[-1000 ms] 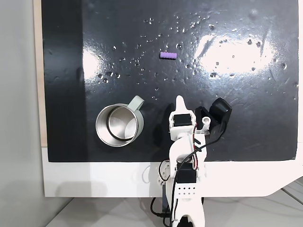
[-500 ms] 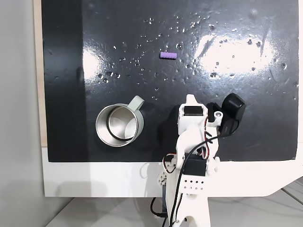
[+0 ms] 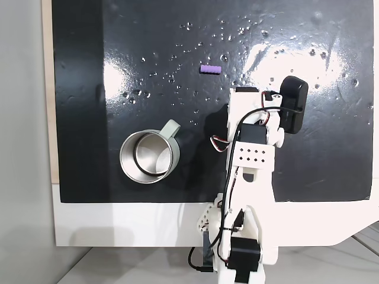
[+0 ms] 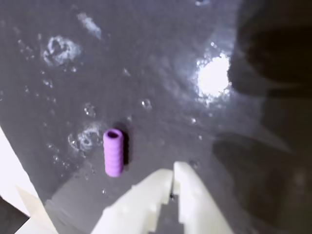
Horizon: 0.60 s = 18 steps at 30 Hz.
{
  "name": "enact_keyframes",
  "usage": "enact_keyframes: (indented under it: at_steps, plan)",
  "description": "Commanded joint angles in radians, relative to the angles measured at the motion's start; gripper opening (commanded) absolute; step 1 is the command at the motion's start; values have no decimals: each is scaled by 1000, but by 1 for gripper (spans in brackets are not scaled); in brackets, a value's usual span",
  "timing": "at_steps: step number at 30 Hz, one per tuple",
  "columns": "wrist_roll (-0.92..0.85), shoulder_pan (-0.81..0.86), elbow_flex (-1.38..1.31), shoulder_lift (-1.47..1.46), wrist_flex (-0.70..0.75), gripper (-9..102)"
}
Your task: Grasp a pengrip and put it in the cup.
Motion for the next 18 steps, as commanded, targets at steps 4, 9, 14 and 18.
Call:
enact_keyframes:
  at_steps: [4, 9, 14, 18]
  plan:
    - [-2, -43, -224, -183, -11, 2]
    - [-2, -64, -327, -275, 32, 10]
    - [-2, -92, -359, -290, 57, 20]
    - [11, -104, -434, -321, 114, 22]
